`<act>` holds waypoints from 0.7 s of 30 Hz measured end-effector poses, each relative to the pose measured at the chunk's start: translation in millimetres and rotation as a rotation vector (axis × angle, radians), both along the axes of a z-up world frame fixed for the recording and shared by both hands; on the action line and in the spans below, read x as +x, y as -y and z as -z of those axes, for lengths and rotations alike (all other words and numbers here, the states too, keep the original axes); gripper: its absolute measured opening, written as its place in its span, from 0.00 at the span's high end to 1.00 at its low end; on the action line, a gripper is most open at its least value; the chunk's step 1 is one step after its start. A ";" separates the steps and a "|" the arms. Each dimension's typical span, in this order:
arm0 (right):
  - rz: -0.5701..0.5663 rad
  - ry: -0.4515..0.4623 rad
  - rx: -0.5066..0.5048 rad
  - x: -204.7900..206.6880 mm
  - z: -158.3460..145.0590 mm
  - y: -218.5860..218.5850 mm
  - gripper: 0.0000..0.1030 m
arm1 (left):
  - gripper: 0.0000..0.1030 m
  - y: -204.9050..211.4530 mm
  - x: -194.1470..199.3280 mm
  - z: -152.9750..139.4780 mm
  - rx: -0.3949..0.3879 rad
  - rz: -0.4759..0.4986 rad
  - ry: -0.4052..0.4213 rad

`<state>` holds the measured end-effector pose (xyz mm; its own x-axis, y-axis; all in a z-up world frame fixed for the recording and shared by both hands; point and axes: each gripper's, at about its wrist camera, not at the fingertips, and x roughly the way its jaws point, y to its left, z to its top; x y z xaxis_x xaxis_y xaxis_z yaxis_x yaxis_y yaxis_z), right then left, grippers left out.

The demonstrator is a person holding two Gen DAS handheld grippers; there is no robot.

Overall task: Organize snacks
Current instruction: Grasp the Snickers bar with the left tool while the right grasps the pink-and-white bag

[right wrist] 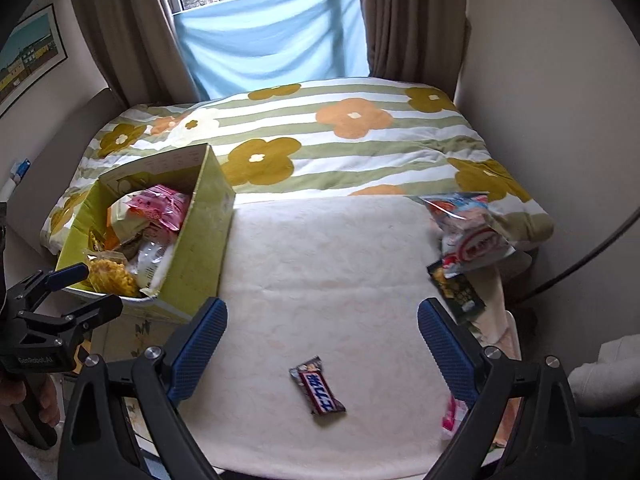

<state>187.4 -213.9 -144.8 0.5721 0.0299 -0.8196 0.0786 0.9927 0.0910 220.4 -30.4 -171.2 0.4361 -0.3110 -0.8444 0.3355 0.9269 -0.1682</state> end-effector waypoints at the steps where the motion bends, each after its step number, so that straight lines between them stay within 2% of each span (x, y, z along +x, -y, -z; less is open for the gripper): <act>1: 0.009 -0.003 0.000 -7.3 1.6 10.6 0.08 | 0.01 12.2 -5.2 3.4 -0.003 0.003 -0.014; 5: 0.055 -0.019 -0.013 -35.8 13.7 49.2 0.08 | 0.01 64.4 -24.5 25.0 0.020 -0.003 -0.059; 11: 0.119 -0.057 0.007 -66.9 41.6 97.7 0.08 | 0.01 119.0 -41.8 67.0 0.040 -0.079 -0.127; 19: 0.152 -0.101 0.045 -84.4 86.0 128.2 0.08 | 0.01 151.4 -48.7 115.0 0.094 -0.174 -0.157; 21: 0.152 -0.107 0.053 -86.0 98.8 128.6 0.08 | 0.06 154.3 -48.2 125.5 0.110 -0.193 -0.156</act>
<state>101.4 -342.5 -243.6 0.4831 -0.0055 -0.8755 0.2390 0.9628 0.1258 172.2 -184.7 -296.7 0.3406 -0.1375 -0.9301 0.1288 0.9867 -0.0987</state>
